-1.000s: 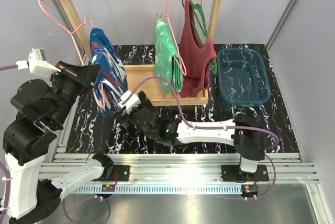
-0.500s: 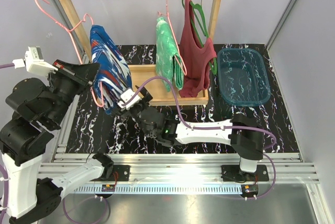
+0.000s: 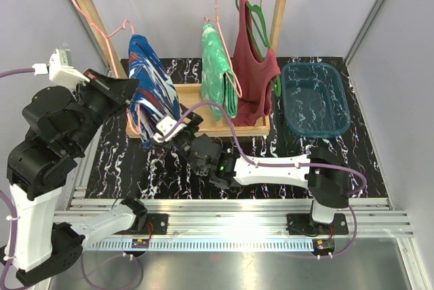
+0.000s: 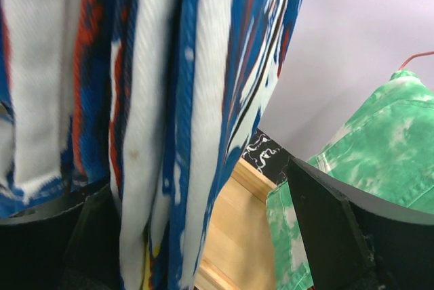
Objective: Remove the trousers from the hanger
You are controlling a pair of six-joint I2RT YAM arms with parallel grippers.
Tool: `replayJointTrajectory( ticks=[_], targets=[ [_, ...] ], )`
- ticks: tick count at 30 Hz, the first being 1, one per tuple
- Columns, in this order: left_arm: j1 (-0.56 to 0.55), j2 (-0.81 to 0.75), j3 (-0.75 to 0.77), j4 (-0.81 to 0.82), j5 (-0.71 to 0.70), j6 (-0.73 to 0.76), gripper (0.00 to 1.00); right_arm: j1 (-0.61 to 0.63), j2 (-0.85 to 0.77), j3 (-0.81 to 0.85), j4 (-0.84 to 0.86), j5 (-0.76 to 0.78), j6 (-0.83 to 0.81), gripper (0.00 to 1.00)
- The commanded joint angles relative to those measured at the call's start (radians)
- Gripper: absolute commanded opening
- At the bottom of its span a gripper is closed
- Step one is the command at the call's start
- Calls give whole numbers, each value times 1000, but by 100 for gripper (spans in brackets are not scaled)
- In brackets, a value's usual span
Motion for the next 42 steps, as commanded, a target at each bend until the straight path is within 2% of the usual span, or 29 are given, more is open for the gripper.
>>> replayJointTrajectory(
  ticks=[1, 4, 9, 14, 19, 27, 28, 31, 32, 34, 35, 37, 42],
  targets=[
    [-1, -27, 30, 201, 39, 16, 0, -9, -63, 15, 114, -22, 7, 89],
    [0, -41, -11, 230, 54, -2, 0, -9, -68, 42, 145, -42, 43, 88],
    [-1, -41, -28, 219, 79, -7, 0, -9, -60, 87, 207, -39, -31, 82],
    [-1, -41, -47, 199, 97, 7, 0, -11, -71, 127, 171, -67, -71, 79],
    [0, -14, -31, 164, 149, 42, 0, -9, -92, 148, 143, -78, -131, 69],
    [-1, 43, -13, 87, 226, 121, 0, -9, -103, 182, 66, -91, -203, 63],
    [-1, 42, -31, 89, 232, 127, 0, -11, -105, 185, 50, -91, -206, 53],
    [0, 26, -51, 75, 218, 144, 0, -15, -111, 200, -5, -91, -215, 39],
    [0, 17, -71, 73, 209, 148, 0, -17, -114, 200, -18, -91, -218, 25],
    [0, -12, -91, 72, 177, 153, 0, -22, -125, 193, -27, -90, -227, 17],
    [0, -18, -109, 69, 166, 157, 0, -23, -128, 191, -26, -84, -239, 7],
    [0, -41, -132, 66, 143, 160, 0, -29, -135, 193, -27, -78, -253, 0],
    [0, -128, -272, 66, 120, 157, 0, -46, -148, 244, -39, -67, -287, 0]
  ],
)
